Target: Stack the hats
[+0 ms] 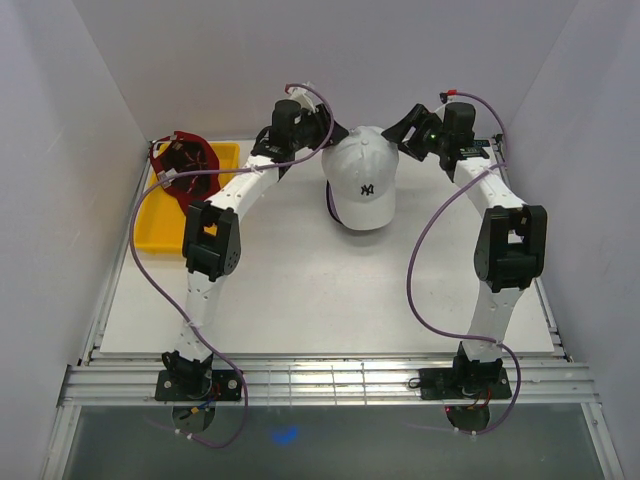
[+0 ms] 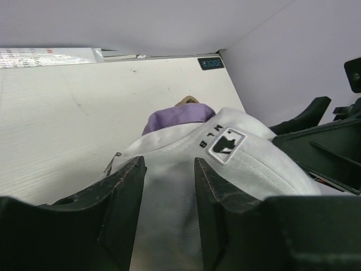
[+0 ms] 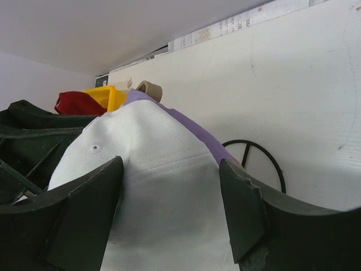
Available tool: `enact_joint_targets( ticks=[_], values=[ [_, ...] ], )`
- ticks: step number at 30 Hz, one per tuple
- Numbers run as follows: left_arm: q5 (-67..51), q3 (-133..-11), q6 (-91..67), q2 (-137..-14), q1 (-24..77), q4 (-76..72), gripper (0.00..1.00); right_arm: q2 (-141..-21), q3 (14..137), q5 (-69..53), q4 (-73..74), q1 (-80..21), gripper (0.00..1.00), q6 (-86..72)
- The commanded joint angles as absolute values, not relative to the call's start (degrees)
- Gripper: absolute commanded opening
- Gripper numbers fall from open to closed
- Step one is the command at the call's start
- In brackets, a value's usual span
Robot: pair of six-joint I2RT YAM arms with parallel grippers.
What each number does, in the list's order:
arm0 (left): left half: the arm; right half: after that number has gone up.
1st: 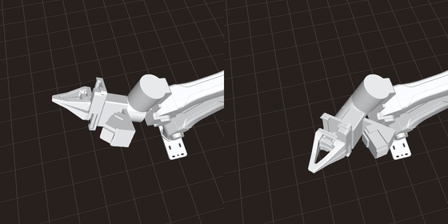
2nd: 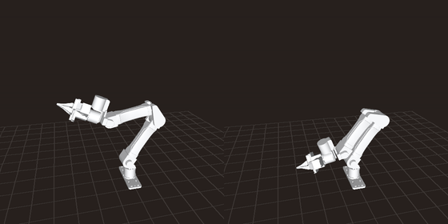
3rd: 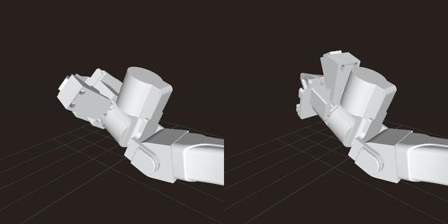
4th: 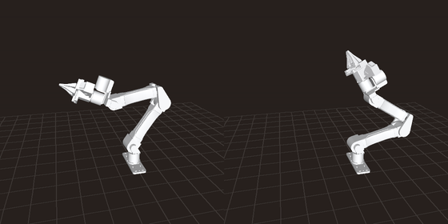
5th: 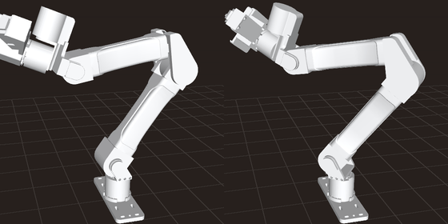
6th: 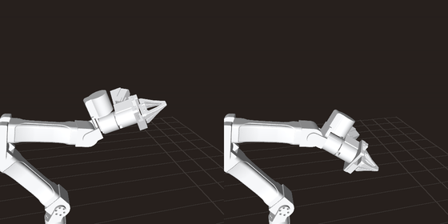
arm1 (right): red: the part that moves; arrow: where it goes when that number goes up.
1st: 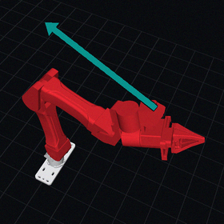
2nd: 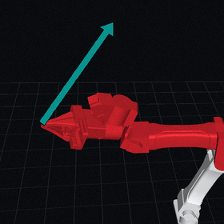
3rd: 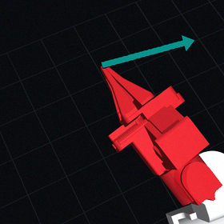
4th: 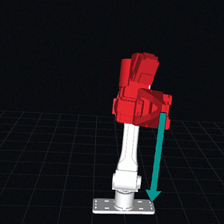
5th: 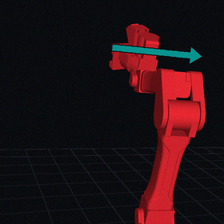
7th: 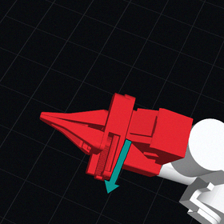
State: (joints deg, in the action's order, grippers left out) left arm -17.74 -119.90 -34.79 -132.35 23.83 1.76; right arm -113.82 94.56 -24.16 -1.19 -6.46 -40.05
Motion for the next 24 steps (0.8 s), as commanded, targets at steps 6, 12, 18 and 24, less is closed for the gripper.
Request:
enact_joint_targets(
  ticks=[6,12,18,24],
  values=[
    [-18.10,-122.52,-30.50,-125.25,20.48,5.45,0.57,-114.08,99.40,-26.72,11.86,-5.89,0.79,-36.56],
    [-19.07,-120.42,-30.15,-120.43,19.51,3.26,0.58,-113.64,102.12,-27.95,11.69,-5.01,0.83,-37.27],
    [-14.70,-114.02,-29.36,-112.69,18.20,3.78,0.58,-113.20,104.59,-29.53,11.16,-2.91,0.86,-39.02],
    [-3.62,-100.48,-29.53,-97.67,15.21,8.78,0.58,-111.27,104.85,-32.69,7.56,-0.70,0.88,-42.89]
  ],
)
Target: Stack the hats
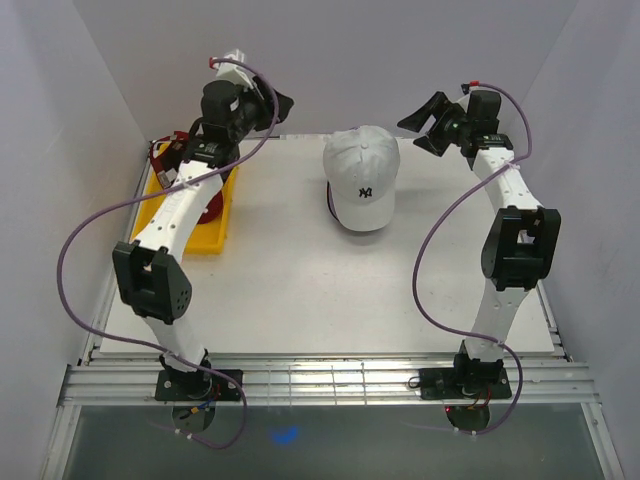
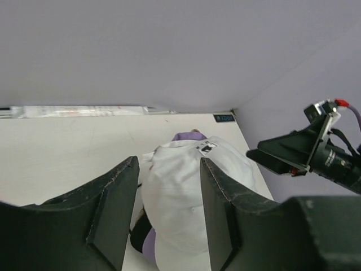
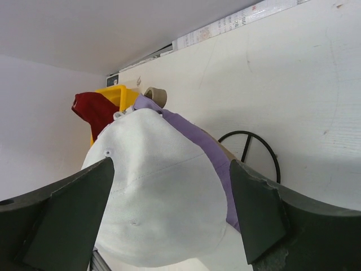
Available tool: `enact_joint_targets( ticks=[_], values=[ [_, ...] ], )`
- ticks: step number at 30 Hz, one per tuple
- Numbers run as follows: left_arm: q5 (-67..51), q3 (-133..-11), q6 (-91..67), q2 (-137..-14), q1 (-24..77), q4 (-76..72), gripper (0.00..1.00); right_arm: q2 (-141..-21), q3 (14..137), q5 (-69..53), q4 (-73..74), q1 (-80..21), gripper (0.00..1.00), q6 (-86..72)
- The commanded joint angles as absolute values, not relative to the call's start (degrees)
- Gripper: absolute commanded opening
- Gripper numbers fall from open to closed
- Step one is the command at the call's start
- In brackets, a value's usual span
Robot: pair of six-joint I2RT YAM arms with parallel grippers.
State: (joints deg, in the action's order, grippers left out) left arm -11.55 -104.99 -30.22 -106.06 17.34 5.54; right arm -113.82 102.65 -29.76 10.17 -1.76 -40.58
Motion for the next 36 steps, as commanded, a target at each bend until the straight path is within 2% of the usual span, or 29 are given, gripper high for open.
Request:
enact_joint_targets(
  ticks=[1,6,11,23,36],
  values=[
    [1.88,-97.33,-29.44,-95.91,14.25,11.40,0.58,-111.10,105.03,-33.04,7.56,-0.62,0.88,-43.50],
    [19.58,-92.73,-28.21,-89.04,12.83,21.08,0.58,-106.89,101.88,-33.84,7.91,-0.70,0.88,-43.59],
    [31.09,-97.45,-27.15,-94.12,12.13,31.80,0.57,-99.86,94.23,-35.51,7.38,-0.70,0.87,-42.55],
    [39.98,-111.35,-24.96,-117.31,10.46,42.35,0.57,-89.92,84.82,-35.86,12.74,-0.70,0.84,-36.91],
    [37.10,-109.95,-24.08,-122.43,7.74,43.15,0.57,-88.59,81.30,-36.47,12.83,-0.70,0.84,-35.60]
  ],
)
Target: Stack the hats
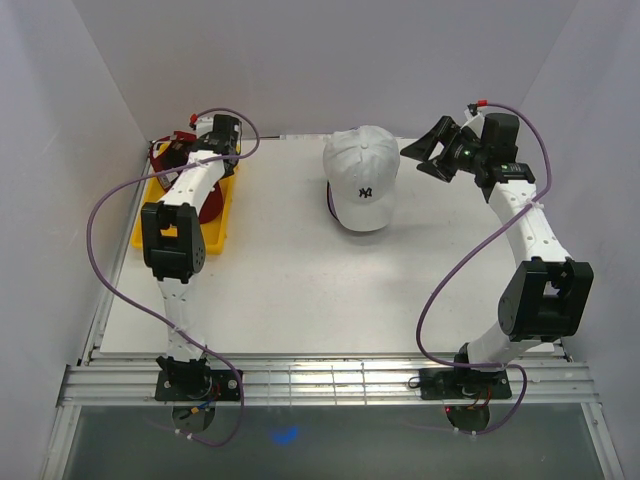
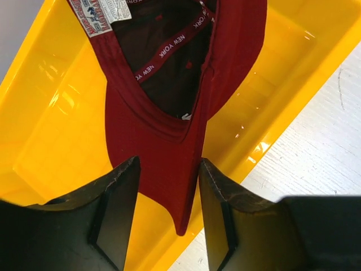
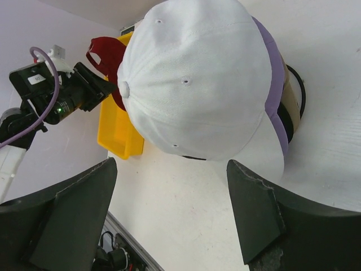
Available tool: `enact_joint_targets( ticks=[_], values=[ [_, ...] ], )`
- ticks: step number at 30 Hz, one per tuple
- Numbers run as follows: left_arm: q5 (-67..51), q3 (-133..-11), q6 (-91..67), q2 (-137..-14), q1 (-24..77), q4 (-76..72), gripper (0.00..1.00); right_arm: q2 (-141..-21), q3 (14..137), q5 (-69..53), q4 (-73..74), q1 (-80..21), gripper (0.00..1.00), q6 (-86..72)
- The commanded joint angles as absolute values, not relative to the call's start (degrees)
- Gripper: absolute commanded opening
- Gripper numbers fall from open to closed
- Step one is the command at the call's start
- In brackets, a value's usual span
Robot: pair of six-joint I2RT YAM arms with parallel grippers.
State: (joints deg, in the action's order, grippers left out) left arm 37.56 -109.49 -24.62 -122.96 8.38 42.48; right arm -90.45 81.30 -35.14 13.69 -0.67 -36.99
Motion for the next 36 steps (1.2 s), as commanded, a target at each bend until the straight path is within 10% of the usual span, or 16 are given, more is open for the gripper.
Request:
enact_joint_targets(
  ticks=[1,4,10,36],
  values=[
    [36.74,-109.95,-24.26,-123.13,7.56,43.59,0.56,-88.59,81.21,-36.47,12.83,-0.70,0.84,-35.60],
    [34.99,-109.34,-25.13,-123.31,6.68,44.21,0.48,-88.51,81.04,-36.74,12.83,-0.70,0.83,-35.51],
    [30.77,-108.89,-24.70,-121.03,5.10,43.94,0.00,-88.07,80.95,-36.47,12.83,-0.70,0.82,-35.59],
    [-12.96,-102.79,-43.02,-87.03,4.31,21.16,0.00,-84.55,87.45,-39.81,11.44,-0.62,0.79,-41.56]
  ],
)
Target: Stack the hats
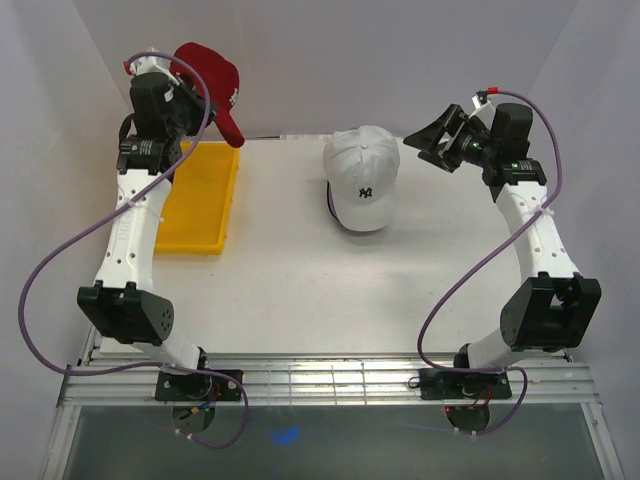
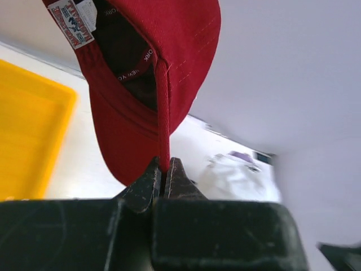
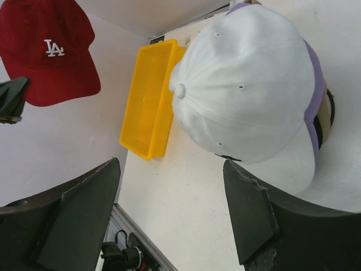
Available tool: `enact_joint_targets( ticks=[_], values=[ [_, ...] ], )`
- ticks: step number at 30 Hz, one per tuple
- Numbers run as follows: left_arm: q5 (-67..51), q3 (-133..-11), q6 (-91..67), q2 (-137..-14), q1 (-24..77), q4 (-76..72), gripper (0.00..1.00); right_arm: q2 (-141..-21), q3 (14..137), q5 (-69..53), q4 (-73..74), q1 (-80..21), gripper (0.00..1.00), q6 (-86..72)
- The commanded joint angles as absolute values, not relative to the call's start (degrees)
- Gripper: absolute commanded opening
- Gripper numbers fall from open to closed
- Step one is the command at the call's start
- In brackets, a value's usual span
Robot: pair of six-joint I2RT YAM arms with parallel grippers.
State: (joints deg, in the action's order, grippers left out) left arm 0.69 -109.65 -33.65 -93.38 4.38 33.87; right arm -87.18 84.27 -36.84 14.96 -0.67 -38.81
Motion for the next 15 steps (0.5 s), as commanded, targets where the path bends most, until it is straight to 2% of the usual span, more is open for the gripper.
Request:
enact_joint_targets(
  ticks=[1,5,7,15],
  values=[
    [-15.27,-100.13,-45.68,-85.45,4.31,17.35,0.00,-83.85,86.93,-40.68,10.12,-0.70,0.79,-43.92],
    [-25.38,-88.44,-61.14,-80.69,4.39,-7.91,0.00,-82.18,83.07,-47.35,-0.32,-0.70,0.80,-53.06],
    [-29.33,-83.87,-69.90,-80.42,4.74,-15.26,0.00,-82.09,81.39,-49.47,-9.18,-0.70,0.80,-59.55],
    [-32.87,-79.63,-86.55,-86.12,10.54,-43.65,0.00,-85.95,82.53,-51.59,-21.96,-4.30,0.84,-70.47]
  ],
)
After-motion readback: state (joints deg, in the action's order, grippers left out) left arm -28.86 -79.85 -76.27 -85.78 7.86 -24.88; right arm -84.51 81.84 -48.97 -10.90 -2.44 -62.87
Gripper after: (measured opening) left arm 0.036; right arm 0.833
